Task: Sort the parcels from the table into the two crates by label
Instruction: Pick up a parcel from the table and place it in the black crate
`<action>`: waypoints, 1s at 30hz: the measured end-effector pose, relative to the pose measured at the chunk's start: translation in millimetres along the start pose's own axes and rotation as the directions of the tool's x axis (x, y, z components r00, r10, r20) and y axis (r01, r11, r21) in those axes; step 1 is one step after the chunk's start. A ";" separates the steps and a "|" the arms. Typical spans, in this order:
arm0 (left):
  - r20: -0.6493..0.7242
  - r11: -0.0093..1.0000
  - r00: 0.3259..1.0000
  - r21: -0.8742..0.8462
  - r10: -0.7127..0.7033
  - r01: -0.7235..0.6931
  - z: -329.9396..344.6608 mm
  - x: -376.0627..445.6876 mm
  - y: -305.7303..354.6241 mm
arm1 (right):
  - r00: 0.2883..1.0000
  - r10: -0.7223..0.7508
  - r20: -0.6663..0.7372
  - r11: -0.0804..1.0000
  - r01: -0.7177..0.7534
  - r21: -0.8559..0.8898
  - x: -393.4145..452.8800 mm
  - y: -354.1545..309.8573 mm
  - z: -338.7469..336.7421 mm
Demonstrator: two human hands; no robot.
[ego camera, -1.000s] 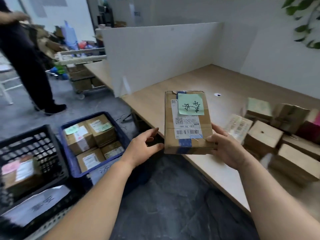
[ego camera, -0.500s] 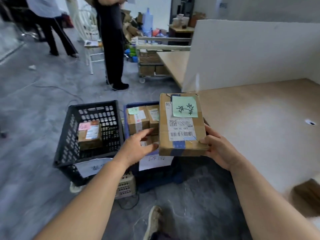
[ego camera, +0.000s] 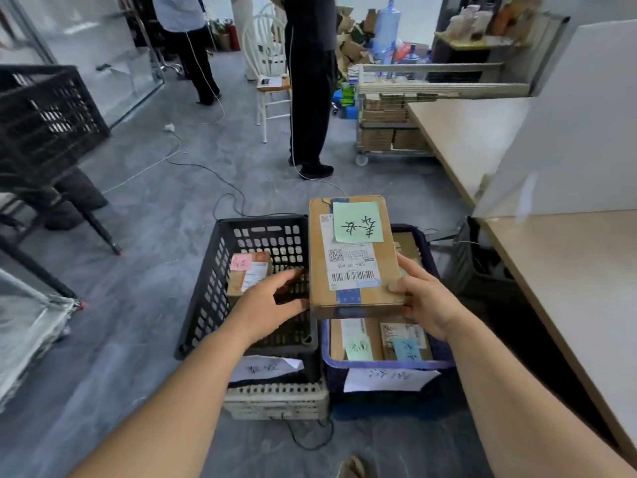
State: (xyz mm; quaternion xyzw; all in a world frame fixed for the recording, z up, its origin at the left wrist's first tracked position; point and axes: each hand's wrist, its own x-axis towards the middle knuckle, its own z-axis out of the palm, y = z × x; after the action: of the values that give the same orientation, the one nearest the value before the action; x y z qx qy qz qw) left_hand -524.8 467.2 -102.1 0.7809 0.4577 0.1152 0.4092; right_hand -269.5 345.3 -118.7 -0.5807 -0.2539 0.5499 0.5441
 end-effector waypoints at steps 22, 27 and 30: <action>0.055 0.972 0.974 -0.075 -0.219 0.223 -48.7 105.5 -121.3 | 0.976 0.217 0.001 0.975 -0.216 -0.041 175.5 39.0 81.1; 0.153 0.959 0.962 -0.135 -0.228 0.249 -52.8 156.2 -150.8 | 0.963 0.267 -0.038 0.963 -0.268 -0.028 220.9 66.4 102.6; 0.213 0.936 0.950 -0.219 -0.229 0.275 -47.1 186.5 -174.0 | 0.955 0.288 -0.070 0.957 -0.290 -0.026 247.4 86.9 112.0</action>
State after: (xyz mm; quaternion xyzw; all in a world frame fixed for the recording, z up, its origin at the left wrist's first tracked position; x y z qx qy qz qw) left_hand -555.5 686.1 -237.9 0.6660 0.4969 0.0448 0.5546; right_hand -332.5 581.5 -265.4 -0.6387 -0.1583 0.5996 0.4554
